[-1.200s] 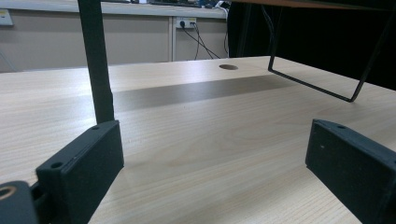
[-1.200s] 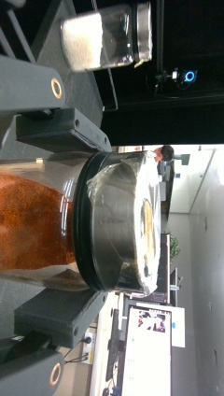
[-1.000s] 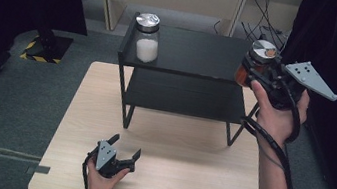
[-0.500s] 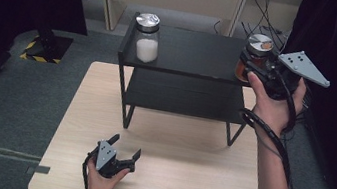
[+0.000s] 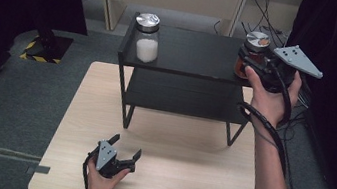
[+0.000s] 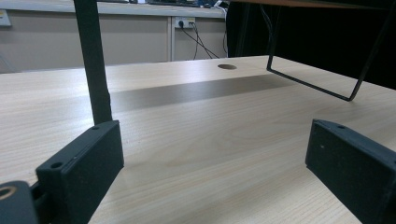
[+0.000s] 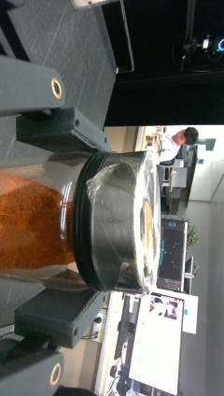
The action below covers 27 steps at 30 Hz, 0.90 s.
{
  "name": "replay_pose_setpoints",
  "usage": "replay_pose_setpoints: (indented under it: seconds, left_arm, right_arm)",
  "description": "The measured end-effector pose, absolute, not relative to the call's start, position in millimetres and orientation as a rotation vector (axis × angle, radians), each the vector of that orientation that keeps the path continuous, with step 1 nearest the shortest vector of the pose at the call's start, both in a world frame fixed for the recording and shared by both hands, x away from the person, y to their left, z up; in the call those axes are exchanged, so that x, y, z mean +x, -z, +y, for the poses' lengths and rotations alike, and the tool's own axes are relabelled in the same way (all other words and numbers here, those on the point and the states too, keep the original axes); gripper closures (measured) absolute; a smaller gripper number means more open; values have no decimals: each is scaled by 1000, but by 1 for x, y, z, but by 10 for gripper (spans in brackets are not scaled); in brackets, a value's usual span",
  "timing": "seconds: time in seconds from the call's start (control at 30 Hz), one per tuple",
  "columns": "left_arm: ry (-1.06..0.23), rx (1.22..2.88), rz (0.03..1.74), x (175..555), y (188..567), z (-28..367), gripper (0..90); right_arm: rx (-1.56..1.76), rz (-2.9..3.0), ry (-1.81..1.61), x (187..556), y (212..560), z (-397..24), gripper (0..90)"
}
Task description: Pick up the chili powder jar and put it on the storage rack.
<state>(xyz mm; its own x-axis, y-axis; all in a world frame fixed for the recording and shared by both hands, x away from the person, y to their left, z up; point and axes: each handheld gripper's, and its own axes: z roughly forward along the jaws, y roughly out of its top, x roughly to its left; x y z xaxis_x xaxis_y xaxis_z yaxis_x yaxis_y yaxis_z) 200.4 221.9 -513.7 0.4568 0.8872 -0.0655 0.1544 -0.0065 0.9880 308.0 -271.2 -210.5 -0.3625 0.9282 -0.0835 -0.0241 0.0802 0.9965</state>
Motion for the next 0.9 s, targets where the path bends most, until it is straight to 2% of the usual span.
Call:
replay_pose_setpoints:
  seconds: [0.9]
  left_arm:
    - [-752,1489,963,200,513,221,37]
  right_arm:
    - [971,1485,-1496,327,226,-283,320]
